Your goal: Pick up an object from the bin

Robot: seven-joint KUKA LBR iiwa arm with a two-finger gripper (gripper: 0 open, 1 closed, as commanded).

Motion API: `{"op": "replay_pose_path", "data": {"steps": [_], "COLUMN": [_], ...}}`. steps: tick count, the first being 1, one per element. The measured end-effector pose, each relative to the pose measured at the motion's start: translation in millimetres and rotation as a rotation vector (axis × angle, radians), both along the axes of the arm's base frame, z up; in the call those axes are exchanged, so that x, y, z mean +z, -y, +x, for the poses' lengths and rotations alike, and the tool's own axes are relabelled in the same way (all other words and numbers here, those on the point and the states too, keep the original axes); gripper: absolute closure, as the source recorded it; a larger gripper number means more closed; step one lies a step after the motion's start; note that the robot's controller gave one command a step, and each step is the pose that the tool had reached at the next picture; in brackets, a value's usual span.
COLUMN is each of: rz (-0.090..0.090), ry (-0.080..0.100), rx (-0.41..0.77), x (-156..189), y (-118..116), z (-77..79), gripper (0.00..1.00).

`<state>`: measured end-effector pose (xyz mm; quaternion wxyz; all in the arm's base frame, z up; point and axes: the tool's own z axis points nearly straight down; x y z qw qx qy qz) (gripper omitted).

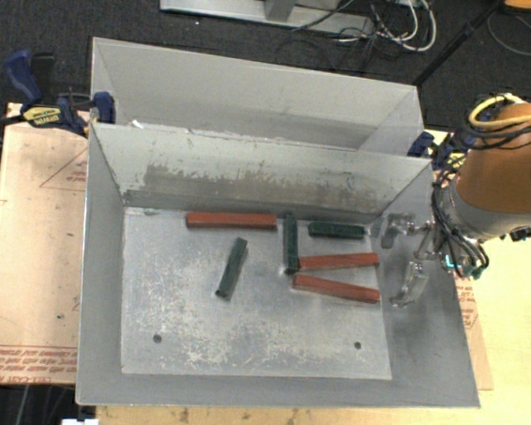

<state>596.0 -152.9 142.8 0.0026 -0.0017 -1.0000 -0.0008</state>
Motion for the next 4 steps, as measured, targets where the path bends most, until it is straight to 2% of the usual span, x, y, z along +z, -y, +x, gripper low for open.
{"op": "replay_pose_path", "data": {"steps": [2,3,4], "rz": [-0.002,-0.001,-0.004], "ry": [0.008,0.007,0.019], "rx": [-0.002,0.082,0.236], "x": [4,20,-19], "y": [0,-23,-29], "z": [2.9,7.3,28.4], "gripper": [0.00,0.00,0.00]}}
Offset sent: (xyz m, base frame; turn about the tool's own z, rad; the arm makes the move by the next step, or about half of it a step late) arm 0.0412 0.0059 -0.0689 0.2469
